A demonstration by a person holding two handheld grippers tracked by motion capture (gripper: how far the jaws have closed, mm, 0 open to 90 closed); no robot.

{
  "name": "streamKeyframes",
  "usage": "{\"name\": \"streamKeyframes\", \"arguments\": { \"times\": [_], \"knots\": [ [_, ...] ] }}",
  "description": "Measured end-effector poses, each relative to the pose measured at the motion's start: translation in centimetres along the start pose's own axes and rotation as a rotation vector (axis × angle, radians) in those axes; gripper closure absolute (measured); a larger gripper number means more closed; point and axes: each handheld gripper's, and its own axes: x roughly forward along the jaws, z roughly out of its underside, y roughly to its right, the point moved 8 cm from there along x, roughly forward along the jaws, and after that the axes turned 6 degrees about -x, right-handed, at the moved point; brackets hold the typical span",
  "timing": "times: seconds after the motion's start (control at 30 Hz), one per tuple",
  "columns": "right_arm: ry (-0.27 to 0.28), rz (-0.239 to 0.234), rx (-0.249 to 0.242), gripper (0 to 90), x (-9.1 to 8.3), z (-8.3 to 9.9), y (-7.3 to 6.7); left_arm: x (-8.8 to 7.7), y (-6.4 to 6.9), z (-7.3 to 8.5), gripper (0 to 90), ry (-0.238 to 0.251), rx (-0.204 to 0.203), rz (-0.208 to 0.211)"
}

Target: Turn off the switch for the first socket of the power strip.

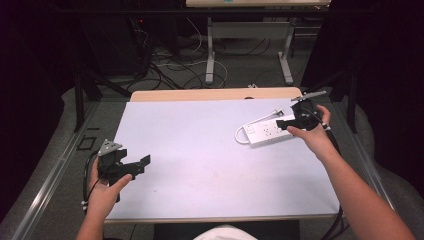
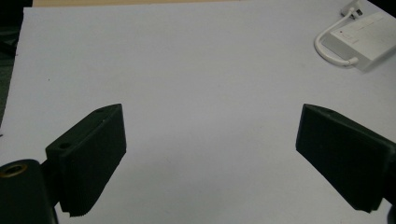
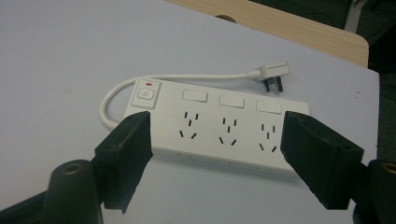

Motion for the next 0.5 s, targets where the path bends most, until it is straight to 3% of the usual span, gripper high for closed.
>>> {"name": "streamKeyframes", "arguments": {
  "times": [0.5],
  "knots": [
    [-0.024,-0.012,0.004,36.9,2.1,-0.9,-0.6,0.0,0.0,0.0,8.8,-0.004,0.001,-0.001]
  ]
}}
